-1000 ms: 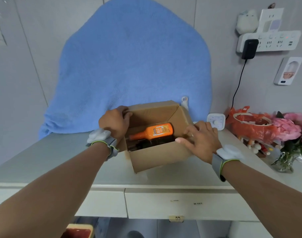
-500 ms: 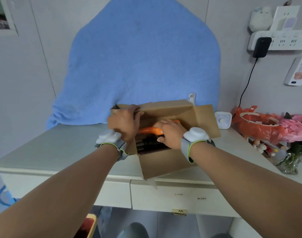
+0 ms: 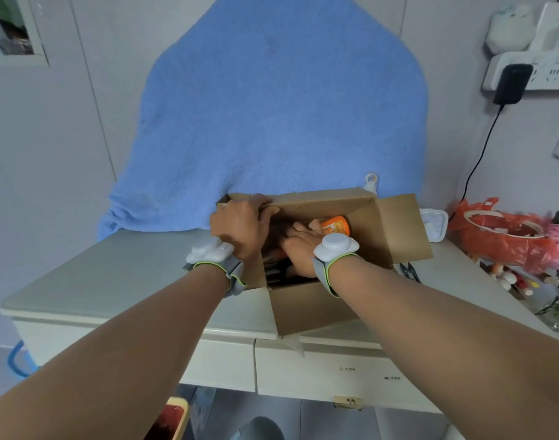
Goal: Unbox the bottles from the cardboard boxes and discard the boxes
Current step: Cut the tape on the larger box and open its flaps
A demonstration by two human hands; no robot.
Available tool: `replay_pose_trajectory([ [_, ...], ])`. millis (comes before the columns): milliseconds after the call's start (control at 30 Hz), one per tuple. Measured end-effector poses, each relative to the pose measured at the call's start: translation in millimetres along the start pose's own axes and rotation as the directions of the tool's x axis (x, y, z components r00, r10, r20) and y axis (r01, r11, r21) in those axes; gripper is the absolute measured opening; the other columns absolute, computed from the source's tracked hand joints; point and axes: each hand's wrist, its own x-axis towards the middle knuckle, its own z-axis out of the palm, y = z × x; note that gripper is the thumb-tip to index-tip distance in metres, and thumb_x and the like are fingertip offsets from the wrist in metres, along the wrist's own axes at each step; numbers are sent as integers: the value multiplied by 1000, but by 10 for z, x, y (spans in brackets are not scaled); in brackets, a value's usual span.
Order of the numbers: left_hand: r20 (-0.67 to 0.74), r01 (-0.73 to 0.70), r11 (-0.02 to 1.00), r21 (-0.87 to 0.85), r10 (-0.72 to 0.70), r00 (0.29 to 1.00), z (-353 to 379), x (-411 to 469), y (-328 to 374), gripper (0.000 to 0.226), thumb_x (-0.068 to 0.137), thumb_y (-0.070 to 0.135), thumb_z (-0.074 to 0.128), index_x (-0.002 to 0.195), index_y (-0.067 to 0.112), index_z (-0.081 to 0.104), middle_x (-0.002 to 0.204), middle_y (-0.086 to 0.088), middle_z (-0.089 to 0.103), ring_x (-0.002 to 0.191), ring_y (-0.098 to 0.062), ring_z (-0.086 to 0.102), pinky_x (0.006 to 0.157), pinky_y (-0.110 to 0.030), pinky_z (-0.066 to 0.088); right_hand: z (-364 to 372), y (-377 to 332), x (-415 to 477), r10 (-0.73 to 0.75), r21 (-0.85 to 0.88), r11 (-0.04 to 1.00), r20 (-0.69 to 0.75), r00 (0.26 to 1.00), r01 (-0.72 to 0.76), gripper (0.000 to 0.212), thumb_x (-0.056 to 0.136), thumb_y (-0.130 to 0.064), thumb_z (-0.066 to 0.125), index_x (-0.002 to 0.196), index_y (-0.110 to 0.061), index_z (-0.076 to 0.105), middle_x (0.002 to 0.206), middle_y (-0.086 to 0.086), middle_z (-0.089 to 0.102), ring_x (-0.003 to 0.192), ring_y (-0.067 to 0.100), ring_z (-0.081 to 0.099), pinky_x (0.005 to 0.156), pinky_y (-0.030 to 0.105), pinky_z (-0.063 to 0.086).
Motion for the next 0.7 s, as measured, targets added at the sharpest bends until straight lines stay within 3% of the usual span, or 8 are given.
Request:
replay_pose_trajectory([
  [133,-30,-27,1000,12,27,999,53,37,-21,30,84,54,54,100,38,73,83,0,76,75,-33,70,63,-34,49,-111,188,-167,9,114,993,-99,995,2,26,90,-29,55,115,-24,52,110,1,64,109,27,56,90,43,38],
  [267,7,-34,997,68,34,999,64,100,-24,25,88,51,56,102,37,72,82,-4,74,76,-34,69,61,-31,39,-277,321,-444,174,472,881,-228,958,-48,24,88,-43,38,103,-28,48,96,-8,61,88,17,61,70,31,42],
  [333,54,-47,992,117,40,998,36,143,-53,26,92,50,53,108,38,70,90,-5,75,82,-34,69,63,-32,38,-394,419,-529,286,492,867,-365,886,-77,19,92,-36,47,108,-25,45,92,-5,62,80,18,60,71,34,45],
  [400,130,-52,984,172,30,991,-22,183,-137,30,96,49,46,116,38,66,99,-7,74,90,-35,68,70,-34,43,-531,536,-601,424,492,852,-445,789,-181,25,93,-42,50,111,-27,40,79,-5,61,69,21,56,72,37,42],
  [533,179,-26,967,253,-20,984,-171,220,-375,34,98,48,41,120,35,63,102,-10,72,94,-36,67,74,-37,46,-815,736,-727,686,828,555,-405,604,-76,34,95,-34,53,117,-9,45,106,9,68,97,34,63,88,47,48],
  [600,173,-42,961,273,-6,985,-207,212,-431,33,98,47,41,120,35,63,100,-10,72,92,-36,67,71,-36,45,-917,826,-811,763,848,518,-397,510,-114,38,97,-37,48,119,-7,44,106,14,68,99,37,63,86,47,48],
  [700,170,-70,954,291,21,985,-210,211,-449,33,98,47,42,119,35,63,97,-10,72,88,-36,67,67,-34,42,-960,934,-945,813,815,514,-363,456,-268,41,99,-44,39,123,-10,42,105,13,68,97,37,62,85,42,48],
])
